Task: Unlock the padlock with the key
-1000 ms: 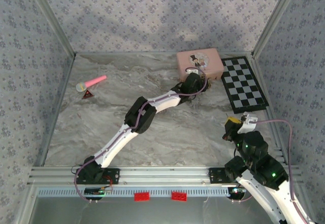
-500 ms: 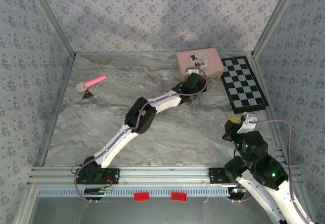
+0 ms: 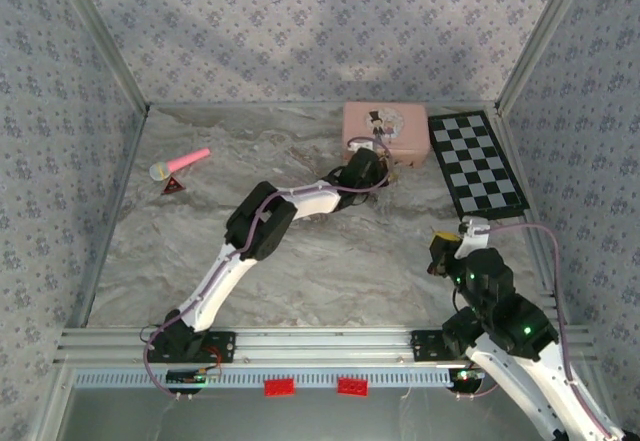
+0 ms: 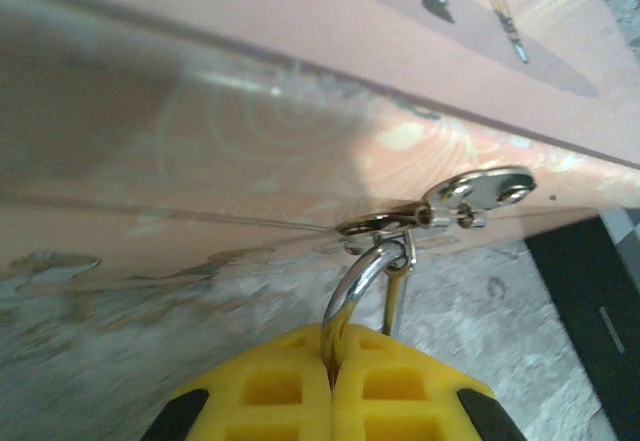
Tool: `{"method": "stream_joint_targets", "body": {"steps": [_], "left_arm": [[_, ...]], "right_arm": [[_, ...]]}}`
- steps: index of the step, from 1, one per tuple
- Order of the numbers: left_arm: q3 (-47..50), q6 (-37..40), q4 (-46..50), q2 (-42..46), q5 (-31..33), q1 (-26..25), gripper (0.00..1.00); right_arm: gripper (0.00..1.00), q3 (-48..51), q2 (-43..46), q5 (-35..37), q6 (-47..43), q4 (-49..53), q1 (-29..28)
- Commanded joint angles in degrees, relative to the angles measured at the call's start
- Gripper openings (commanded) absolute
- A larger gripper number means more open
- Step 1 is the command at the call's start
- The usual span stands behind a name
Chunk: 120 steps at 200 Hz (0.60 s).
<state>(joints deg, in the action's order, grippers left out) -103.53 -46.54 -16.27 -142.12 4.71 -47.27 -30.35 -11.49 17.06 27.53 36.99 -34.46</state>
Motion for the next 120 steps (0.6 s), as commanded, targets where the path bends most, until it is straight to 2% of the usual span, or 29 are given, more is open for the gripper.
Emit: {"method": "stream_joint_targets", "body": {"steps": [1, 75, 120], "left_arm": [[7.85, 0.44, -1.84, 6.18, 1.47, 2.28, 0.0], [41.32, -0.26, -11.37, 23.61, -2.35, 11.26, 0.0], [55.0, -0.24, -9.88, 34.33, -2.78, 14.87, 0.0]], "right_arm": [[0.0, 1.53, -1.79, -3.76, 2.62, -2.28, 0.18], [0.0, 5.63, -7.27, -9.36, 4.07, -6.89, 0.18], [0.0, 6.56, -10.48, -10.81, 6.6, -12.56, 0.25]]}}
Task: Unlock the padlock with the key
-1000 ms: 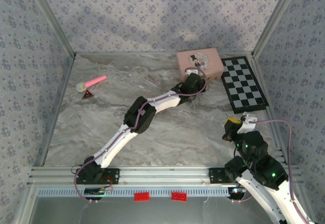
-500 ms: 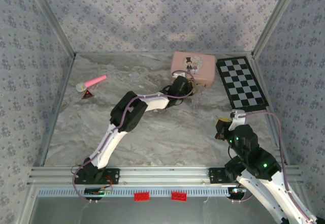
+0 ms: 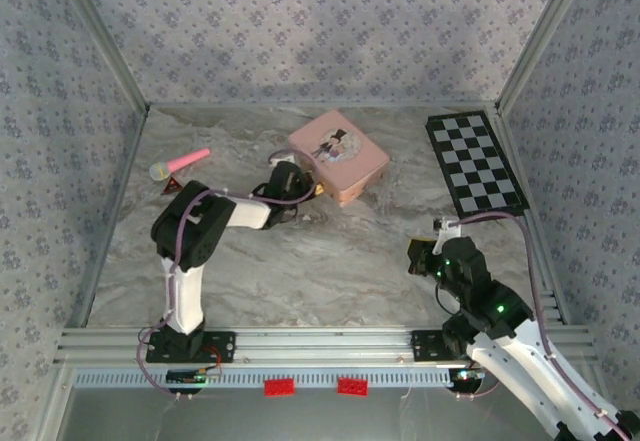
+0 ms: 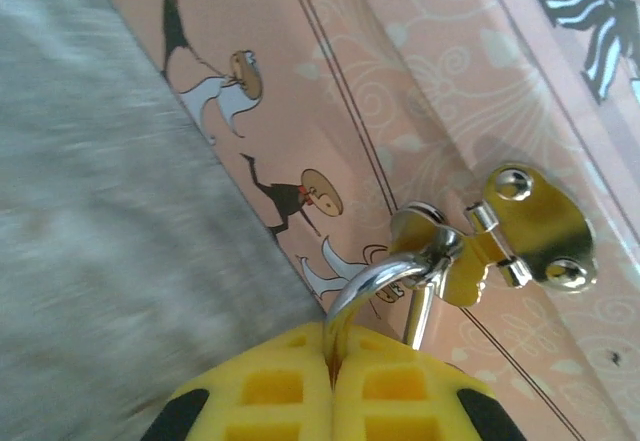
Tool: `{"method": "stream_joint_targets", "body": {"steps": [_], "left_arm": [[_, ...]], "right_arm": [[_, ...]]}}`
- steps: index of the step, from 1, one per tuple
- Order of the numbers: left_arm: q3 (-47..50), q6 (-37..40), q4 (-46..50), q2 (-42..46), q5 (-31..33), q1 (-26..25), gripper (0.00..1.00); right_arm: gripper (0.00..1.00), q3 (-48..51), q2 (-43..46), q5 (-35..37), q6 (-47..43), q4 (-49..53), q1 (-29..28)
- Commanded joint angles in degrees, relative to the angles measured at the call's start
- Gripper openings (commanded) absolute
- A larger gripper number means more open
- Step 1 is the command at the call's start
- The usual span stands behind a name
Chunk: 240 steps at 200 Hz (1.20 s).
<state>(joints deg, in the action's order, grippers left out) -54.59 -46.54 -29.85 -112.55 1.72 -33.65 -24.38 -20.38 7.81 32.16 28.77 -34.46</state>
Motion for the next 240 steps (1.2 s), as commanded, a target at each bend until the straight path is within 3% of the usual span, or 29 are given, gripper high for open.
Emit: {"method": "stream_joint_targets", "body": {"steps": [1, 37, 63, 92, 115, 177, 240], "left_arm": [[6.29, -0.27, 3.8, 5.04, 0.26, 1.32, 0.0], [13.99, -1.03, 8.1, 12.71, -0.51, 1.22, 0.0], [16.88, -4.6, 10.11, 15.07, 1.53, -2.15, 0.0], [13.98, -6.86, 12.09, 14.29, 5.76, -9.69, 0.0], [9.28, -7.73, 12.66, 11.42, 5.47, -13.36, 0.0], [-2.89, -4.1, 19.17, 5.58, 3.08, -17.54, 0.0], [0.34, -1.5, 27.56, 9.15, 3.72, -18.45, 0.0]], "right_arm": [[0.0, 0.58, -1.68, -1.57, 2.04, -4.47, 0.21], [0.0, 0.35, -4.73, -1.57, 1.95, -6.99, 0.2], [0.0, -0.2, -7.12, -1.97, 1.67, -8.51, 0.19], [0.0, -1.44, -9.06, -2.19, 0.73, -8.33, 0.2], [0.0, -1.81, -8.72, -1.79, 0.69, -7.57, 0.18], [0.0, -0.32, -6.96, -1.92, 2.24, -7.25, 0.2], [0.0, 0.12, -7.22, -3.32, 2.61, -8.24, 0.2]]}}
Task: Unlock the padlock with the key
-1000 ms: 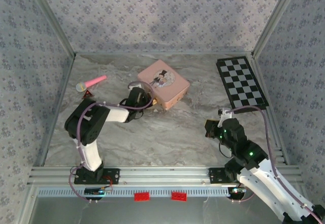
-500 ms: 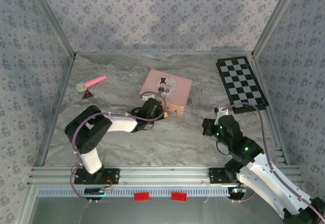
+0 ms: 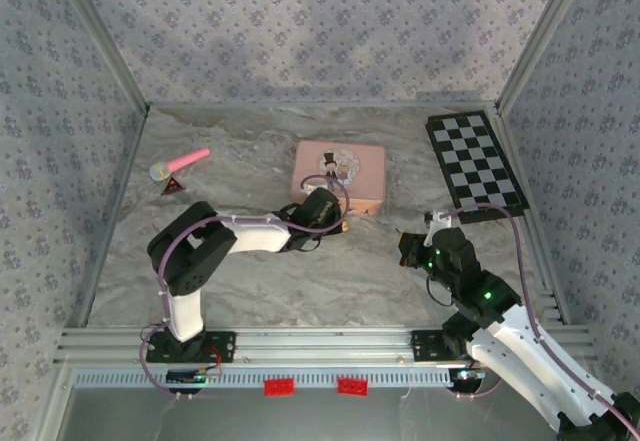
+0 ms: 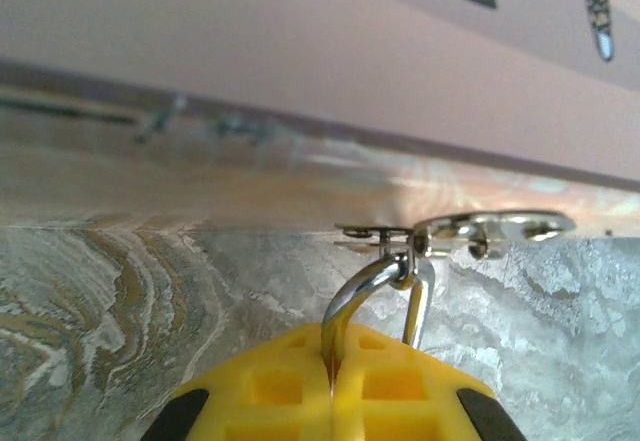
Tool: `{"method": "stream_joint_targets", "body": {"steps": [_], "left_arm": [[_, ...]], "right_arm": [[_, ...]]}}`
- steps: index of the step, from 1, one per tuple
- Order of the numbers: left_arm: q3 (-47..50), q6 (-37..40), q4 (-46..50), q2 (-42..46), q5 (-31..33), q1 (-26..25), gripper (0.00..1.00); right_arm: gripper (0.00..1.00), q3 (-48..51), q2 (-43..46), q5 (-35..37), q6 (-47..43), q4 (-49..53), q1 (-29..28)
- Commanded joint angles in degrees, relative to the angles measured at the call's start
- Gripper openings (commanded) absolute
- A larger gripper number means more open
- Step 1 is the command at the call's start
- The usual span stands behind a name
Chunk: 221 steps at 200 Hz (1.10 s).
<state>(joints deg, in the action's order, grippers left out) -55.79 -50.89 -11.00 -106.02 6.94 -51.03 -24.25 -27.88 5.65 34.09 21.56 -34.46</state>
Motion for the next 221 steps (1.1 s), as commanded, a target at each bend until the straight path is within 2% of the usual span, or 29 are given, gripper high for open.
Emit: {"method": "stream_joint_targets", "body": {"steps": [1, 40, 57, 88, 129, 173, 221], "left_arm": [[1.6, 2.92, 8.89, 2.68, -1.5, -1.08, 0.0], [1.82, 6.08, 14.64, 4.14, -0.9, -1.05, 0.0], [2.0, 6.98, 14.83, 4.51, -0.25, -0.92, 0.09], [3.76, 6.95, 12.29, 5.69, 0.46, -0.2, 0.15], [10.51, 7.86, 3.97, 10.11, 1.61, 0.96, 0.31], [19.23, 11.08, -11.44, 13.39, -6.33, 3.62, 0.53], [24.34, 12.4, -22.28, 14.29, -12.97, 6.14, 0.61]], "right_arm": [[0.0, -0.01, 0.19, -1.2, 0.66, -1.06, 0.19], [0.0, -0.73, -2.49, -3.67, 0.11, -3.1, 0.1], [0.0, -1.06, -3.56, -4.4, 0.2, -3.42, -0.13], [0.0, -1.13, -3.83, -4.07, 0.63, -3.42, -0.61], [0.0, -1.24, -3.85, -3.72, 0.91, -3.16, -0.87], [0.0, -1.33, -4.38, -3.93, 1.0, -3.27, -1.02], [0.0, -1.24, -4.73, -3.96, 1.46, -3.12, -1.39]]}}
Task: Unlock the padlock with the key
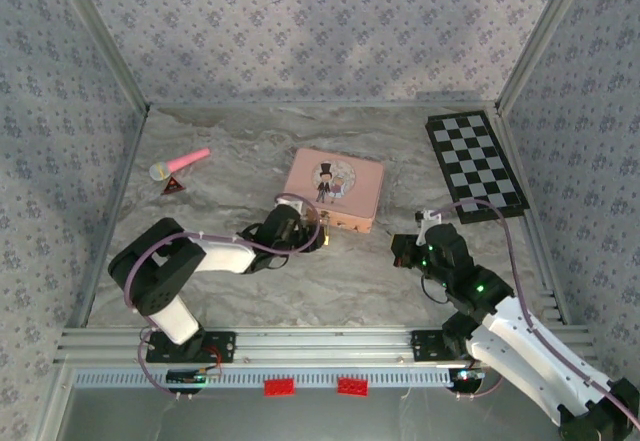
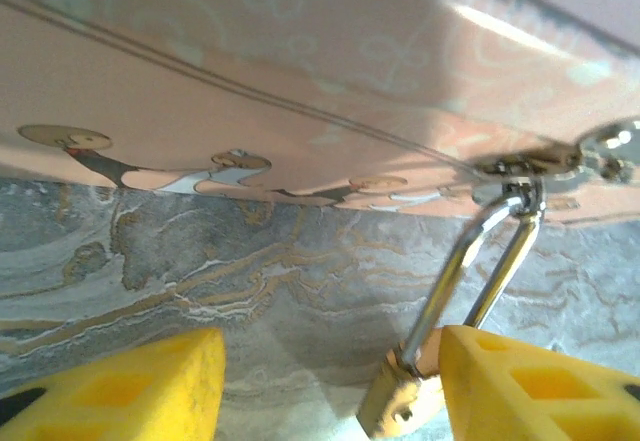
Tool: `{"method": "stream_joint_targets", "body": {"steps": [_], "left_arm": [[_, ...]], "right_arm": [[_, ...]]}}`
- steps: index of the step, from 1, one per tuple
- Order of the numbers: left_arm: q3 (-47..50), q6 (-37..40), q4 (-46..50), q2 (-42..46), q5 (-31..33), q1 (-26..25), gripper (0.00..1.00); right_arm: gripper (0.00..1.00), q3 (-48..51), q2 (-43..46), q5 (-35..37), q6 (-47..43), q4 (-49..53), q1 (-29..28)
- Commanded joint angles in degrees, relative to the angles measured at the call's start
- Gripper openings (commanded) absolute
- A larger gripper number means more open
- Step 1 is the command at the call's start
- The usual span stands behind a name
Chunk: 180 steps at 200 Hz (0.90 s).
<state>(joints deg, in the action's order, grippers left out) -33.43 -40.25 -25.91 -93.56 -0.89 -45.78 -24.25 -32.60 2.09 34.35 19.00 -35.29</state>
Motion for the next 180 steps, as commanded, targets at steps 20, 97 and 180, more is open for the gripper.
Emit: {"method": "stream_joint_targets", "body": {"steps": [20, 97, 180], "left_arm": [[3.72, 2.8, -11.37, 2.28, -7.44, 1.65, 0.64], [1.39, 8.66, -6.59, 0.76, -10.07, 3.24, 0.71], [-5.2, 10.98, 0.56, -4.44, -10.43, 1.31, 0.64]], "right_arm": [[0.0, -1.06, -0.17, -0.31, 1.17, -0.84, -0.74], [0.0, -1.33, -0.2, 0.72, 1.16, -0.58, -1.18], [0.0, -2.07, -1.37, 0.51, 1.24, -1.43, -1.16]]}}
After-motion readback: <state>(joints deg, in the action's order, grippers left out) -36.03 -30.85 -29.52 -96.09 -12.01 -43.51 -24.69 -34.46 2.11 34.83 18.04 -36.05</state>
